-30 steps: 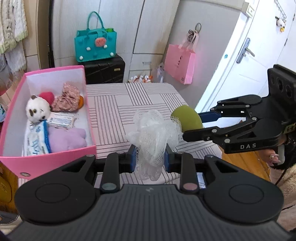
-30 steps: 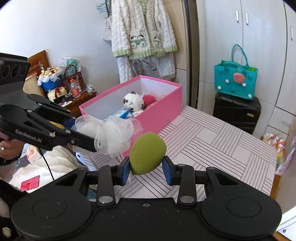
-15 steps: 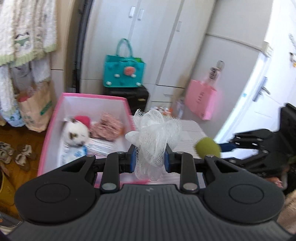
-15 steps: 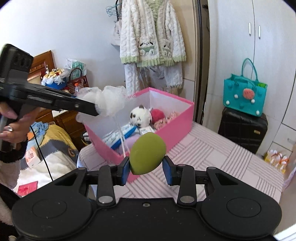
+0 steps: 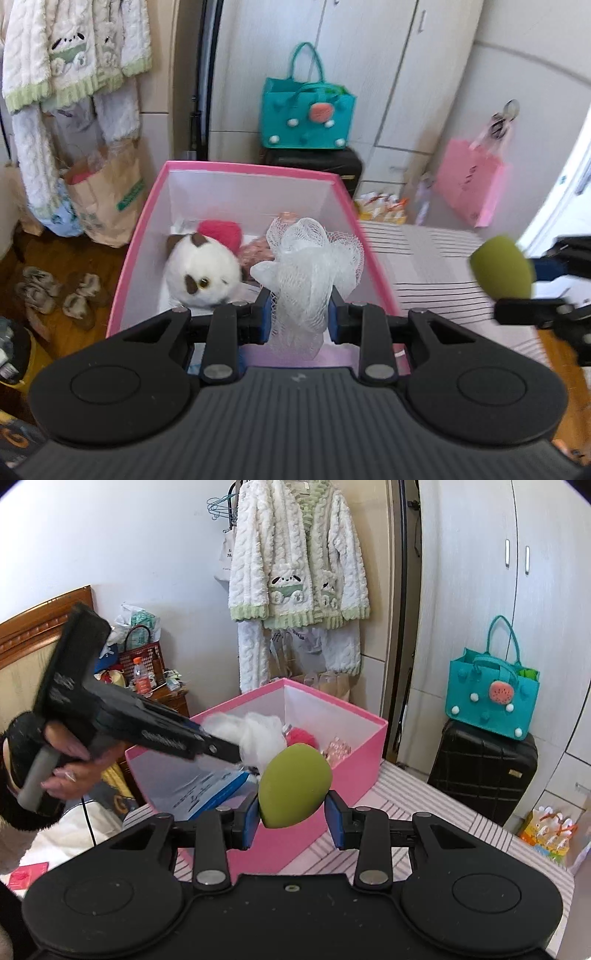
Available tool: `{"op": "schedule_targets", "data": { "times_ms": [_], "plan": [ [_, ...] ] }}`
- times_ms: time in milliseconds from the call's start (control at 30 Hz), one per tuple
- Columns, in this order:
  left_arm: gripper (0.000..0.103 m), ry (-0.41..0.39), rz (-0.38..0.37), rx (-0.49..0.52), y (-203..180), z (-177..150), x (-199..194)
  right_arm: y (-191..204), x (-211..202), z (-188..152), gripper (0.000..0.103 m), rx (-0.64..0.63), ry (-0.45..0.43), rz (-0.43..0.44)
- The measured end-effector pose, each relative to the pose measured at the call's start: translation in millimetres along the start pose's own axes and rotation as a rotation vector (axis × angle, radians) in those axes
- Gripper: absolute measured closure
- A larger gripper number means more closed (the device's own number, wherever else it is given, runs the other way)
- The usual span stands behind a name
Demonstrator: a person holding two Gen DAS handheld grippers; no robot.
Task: Organize soft objects
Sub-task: 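Lift the bath puff with the left gripper while the right carries the sponge over the box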
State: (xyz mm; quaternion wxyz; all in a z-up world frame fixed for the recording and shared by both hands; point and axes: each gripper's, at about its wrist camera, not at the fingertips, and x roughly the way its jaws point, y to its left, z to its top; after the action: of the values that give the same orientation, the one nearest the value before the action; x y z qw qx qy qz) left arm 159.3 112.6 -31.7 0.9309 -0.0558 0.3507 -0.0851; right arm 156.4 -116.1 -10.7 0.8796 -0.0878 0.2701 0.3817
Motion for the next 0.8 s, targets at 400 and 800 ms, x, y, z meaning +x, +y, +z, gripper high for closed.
{"op": "schedule_targets", "data": {
  "times_ms": [400, 800],
  "plan": [
    [0.075, 0.125, -0.13, 0.004, -5, 2, 31, -6, 34, 17, 0.06, 0.02, 0.004, -0.008],
    [0.047, 0.135, -0.146, -0.098, 16, -4, 30, -17, 78, 30, 0.06, 0.088, 0.034, 0.028]
  ]
}}
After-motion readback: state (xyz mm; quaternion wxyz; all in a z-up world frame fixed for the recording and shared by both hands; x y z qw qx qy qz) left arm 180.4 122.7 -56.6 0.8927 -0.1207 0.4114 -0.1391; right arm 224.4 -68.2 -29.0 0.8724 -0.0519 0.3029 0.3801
